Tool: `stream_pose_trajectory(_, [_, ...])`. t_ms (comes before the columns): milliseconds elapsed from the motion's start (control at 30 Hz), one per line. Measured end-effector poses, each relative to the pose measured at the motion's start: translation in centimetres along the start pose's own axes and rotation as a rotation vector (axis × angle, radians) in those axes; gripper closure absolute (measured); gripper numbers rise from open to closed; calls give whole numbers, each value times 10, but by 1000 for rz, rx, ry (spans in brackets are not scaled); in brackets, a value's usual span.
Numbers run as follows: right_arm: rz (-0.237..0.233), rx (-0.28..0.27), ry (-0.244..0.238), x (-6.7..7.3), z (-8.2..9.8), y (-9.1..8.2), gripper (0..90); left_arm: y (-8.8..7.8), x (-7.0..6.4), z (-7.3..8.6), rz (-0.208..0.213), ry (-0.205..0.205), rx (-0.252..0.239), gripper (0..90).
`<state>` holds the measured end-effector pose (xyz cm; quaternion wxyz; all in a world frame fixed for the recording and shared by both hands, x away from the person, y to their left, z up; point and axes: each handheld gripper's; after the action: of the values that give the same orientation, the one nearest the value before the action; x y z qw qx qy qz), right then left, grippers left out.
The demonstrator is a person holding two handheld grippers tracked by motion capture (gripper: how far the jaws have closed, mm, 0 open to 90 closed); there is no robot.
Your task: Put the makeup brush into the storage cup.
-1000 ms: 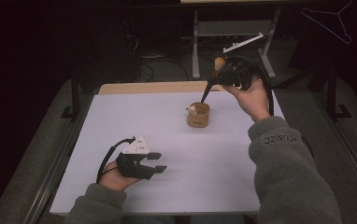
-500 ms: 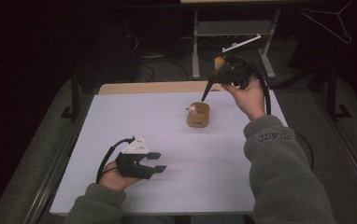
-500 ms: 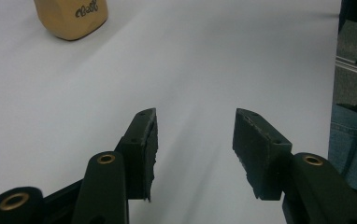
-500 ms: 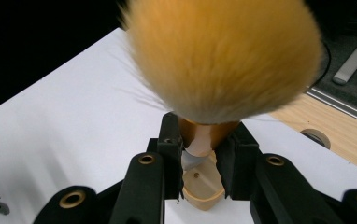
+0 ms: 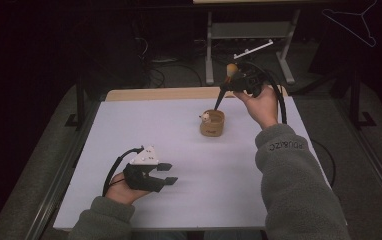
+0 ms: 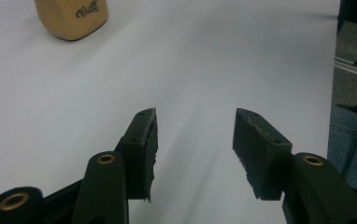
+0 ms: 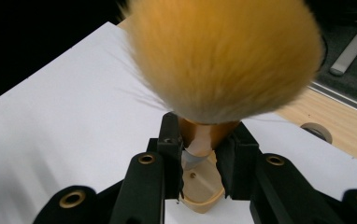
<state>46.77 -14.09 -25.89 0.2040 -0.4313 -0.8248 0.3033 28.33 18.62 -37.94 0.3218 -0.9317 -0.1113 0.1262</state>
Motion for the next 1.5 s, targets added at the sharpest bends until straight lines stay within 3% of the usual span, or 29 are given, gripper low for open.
stream_pose_trajectory(200, [4, 6, 1, 0, 2, 8, 716, -1, 1, 1, -4, -7, 1, 498])
stream_pose_trajectory(567, [11, 15, 57, -9, 15, 20, 716, -1, 1, 1, -8, -3, 2, 494])
stream_pose_trajectory(1500, [19, 29, 117, -16, 35, 40, 716, 0, 0, 1, 0, -11, 0, 493])
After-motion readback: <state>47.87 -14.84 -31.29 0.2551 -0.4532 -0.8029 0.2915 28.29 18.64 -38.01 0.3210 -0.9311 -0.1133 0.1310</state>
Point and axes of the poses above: each handheld gripper's, and its own axes: y roughly forward along the jaws, z roughly out of its underside, x roughly to its left, and after that the axes turned 10 degrees about z, right-handed
